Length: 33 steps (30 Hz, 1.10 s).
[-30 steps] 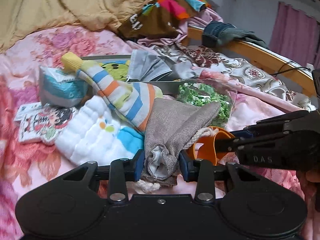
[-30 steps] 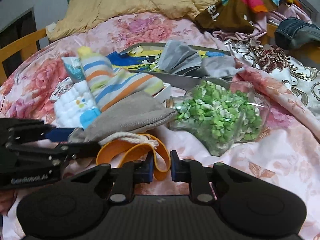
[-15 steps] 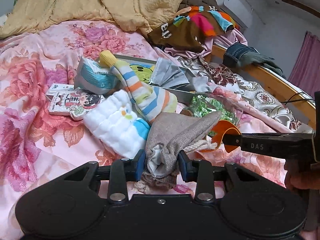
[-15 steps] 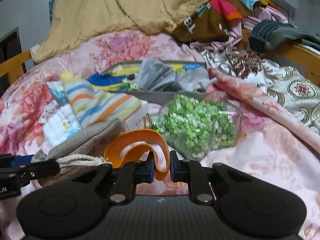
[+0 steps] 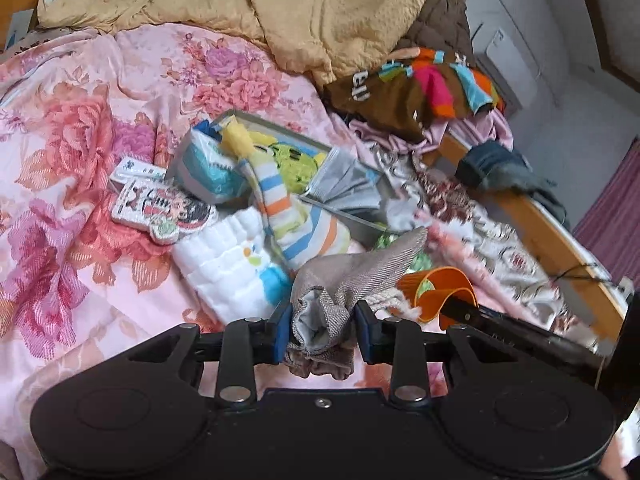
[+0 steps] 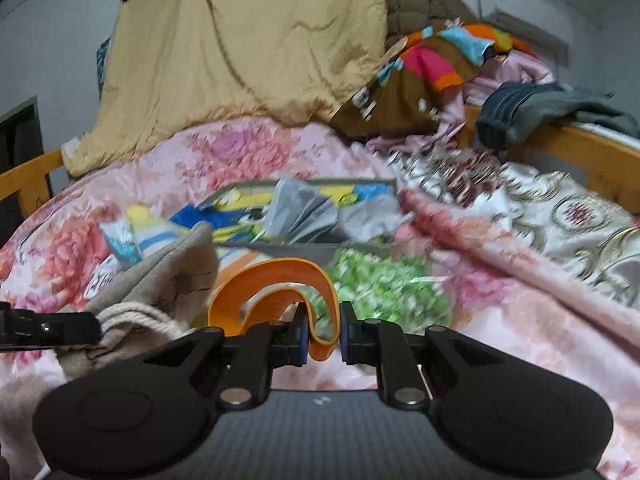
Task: Organize soft objects
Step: 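Lift the pouch with the left gripper while the right carries the orange band toward the tray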
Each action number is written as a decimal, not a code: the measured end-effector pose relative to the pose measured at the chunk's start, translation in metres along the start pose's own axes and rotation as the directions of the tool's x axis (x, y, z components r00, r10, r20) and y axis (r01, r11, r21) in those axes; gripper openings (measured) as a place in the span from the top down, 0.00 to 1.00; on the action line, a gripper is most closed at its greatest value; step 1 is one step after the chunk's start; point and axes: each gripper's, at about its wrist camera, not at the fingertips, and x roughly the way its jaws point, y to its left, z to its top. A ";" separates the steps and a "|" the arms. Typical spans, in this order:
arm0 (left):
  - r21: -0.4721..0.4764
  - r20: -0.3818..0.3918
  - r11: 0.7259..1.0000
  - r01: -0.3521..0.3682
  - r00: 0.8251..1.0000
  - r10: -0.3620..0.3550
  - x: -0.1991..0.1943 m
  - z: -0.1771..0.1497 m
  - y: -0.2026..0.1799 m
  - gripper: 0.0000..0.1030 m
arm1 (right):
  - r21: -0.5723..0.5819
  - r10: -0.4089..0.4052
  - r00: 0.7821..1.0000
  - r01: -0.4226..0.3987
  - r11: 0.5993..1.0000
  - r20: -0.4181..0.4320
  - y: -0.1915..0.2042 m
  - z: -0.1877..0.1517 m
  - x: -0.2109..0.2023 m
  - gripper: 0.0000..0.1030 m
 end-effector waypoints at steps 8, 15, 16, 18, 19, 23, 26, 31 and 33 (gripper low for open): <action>-0.095 0.001 0.995 0.006 1.000 -0.006 -0.008 0.014 -0.002 0.66 | 0.033 -0.012 0.999 0.011 0.999 0.041 -0.008 0.009 -0.008 0.84; -0.088 0.049 0.996 0.028 0.999 -0.024 -0.008 0.043 -0.013 0.66 | 0.019 0.048 0.997 -0.050 0.999 0.062 -0.002 0.031 0.013 0.84; -0.081 0.057 0.996 0.027 0.998 -0.022 -0.007 0.048 -0.015 0.66 | 0.008 0.054 0.996 -0.055 0.998 0.065 0.000 0.035 0.019 0.84; -0.062 0.074 0.998 0.020 0.997 -0.016 -0.001 0.061 -0.018 0.66 | -0.009 0.061 0.996 -0.060 0.998 0.069 0.002 0.045 0.034 0.84; -0.065 0.079 0.998 0.024 0.997 -0.019 0.004 0.068 -0.018 0.66 | 0.000 0.065 0.996 -0.065 0.998 0.069 0.002 0.051 0.042 0.84; -0.095 0.115 0.995 0.035 0.993 -0.024 0.024 0.094 -0.018 0.66 | 0.015 0.064 0.995 -0.065 0.998 0.079 -0.002 0.073 0.075 0.84; -0.082 0.132 0.996 0.033 0.991 -0.022 0.043 0.113 -0.018 0.66 | 0.027 0.051 0.995 -0.053 0.998 0.088 -0.007 0.086 0.103 0.84; -0.065 0.130 0.997 0.036 0.991 -0.027 0.088 0.144 -0.014 0.66 | 0.075 0.025 0.996 -0.031 0.997 0.088 -0.022 0.095 0.146 0.84; -0.055 0.121 0.998 0.035 0.992 -0.028 0.109 0.152 -0.014 0.66 | 0.082 0.008 0.995 -0.016 0.996 0.097 -0.028 0.094 0.159 0.84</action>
